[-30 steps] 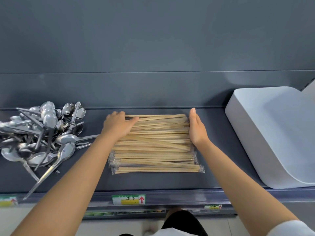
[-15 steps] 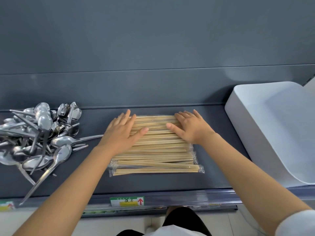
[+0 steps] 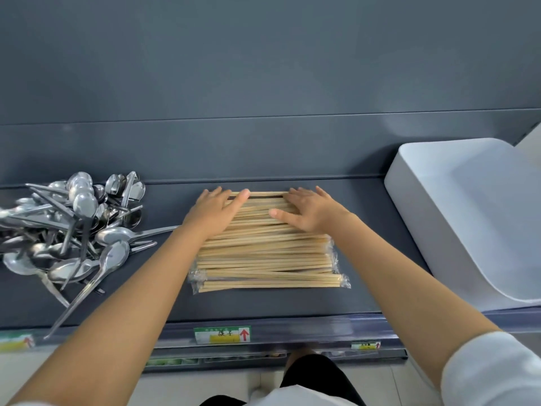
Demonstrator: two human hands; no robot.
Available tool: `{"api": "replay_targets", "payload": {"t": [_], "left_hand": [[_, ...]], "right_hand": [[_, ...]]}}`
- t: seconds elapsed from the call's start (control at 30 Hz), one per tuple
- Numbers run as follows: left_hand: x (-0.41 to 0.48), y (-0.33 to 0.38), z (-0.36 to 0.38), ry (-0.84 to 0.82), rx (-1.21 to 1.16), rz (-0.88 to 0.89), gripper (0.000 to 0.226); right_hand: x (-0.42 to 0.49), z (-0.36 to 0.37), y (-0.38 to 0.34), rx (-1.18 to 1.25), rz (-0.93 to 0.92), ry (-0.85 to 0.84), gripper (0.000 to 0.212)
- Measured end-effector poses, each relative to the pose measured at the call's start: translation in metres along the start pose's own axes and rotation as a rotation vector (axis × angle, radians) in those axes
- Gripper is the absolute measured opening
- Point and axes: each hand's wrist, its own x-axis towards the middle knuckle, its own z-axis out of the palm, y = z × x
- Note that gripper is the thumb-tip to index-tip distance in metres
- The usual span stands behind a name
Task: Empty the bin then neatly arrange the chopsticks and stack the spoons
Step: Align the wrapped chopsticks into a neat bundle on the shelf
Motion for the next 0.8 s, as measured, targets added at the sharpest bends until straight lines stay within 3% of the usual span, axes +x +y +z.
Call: {"api": "replay_targets", "payload": {"t": [0.07,0.23,0.37,0.5,0.57,0.8], "left_hand": [[-0.003,-0.006,0.002,-0.039,0.070,0.060,0.087],[-0.020,-0.025,0.003,0.167,0.153,0.155,0.083],[-0.039,-0.036,0.009,0.295,-0.204,0.144,0.081],[-0.071,-0.035,0.029,0.385,-0.612,0.008,0.060],[-0.084,-0.026,0.042,0.402,-0.800,-0.102,0.056],[-0.092,-0.012,0.056,0.478,-0.941,-0.147,0.055]], "right_hand": [[-0.002,0.003,0.003,0.029,0.005,-0.008,0.085],[-0.027,0.015,0.018,0.354,0.122,0.301,0.075],[-0.062,0.035,0.005,0.872,0.251,0.497,0.050],[-0.084,0.053,-0.002,1.267,0.344,0.558,0.046],[-0.084,0.059,-0.002,1.358,0.390,0.578,0.054],[-0.080,0.062,-0.031,1.438,0.433,0.725,0.052]]}}
